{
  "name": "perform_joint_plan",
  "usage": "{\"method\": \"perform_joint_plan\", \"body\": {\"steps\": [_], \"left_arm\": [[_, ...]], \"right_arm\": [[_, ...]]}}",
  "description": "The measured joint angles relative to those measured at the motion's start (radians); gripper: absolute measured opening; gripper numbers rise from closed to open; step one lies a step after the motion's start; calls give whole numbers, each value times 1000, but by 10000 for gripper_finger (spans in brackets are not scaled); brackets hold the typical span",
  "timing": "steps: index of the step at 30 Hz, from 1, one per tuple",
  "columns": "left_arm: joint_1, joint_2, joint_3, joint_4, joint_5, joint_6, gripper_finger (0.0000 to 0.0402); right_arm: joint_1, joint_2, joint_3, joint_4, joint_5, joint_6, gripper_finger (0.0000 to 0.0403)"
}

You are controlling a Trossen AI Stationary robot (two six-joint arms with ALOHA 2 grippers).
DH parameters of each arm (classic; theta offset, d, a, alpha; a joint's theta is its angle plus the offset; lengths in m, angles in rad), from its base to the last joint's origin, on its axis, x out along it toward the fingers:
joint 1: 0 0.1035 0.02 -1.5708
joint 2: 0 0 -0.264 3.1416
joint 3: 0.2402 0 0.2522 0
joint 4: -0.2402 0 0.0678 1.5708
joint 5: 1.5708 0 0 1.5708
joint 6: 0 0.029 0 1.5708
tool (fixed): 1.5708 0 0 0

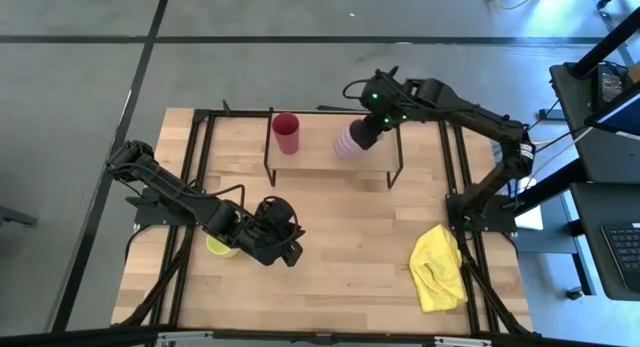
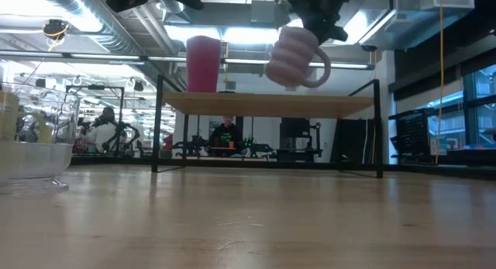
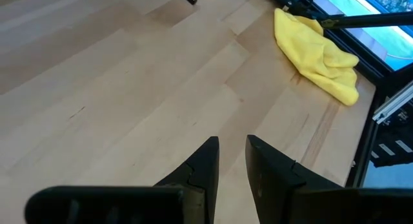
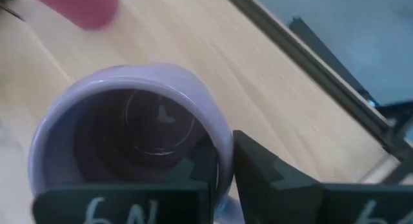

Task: Stack small to large cups/mugs on shelf
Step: Put the violet mug on the shelf

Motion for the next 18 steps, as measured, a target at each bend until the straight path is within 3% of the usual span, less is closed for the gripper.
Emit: {"method": "perform_joint_plan", "body": {"steps": [18], "left_arm": [[0,0,0,-4,0,13,71]], "right_arm": [[-3,32,-5,-6,4,-41,48]]}}
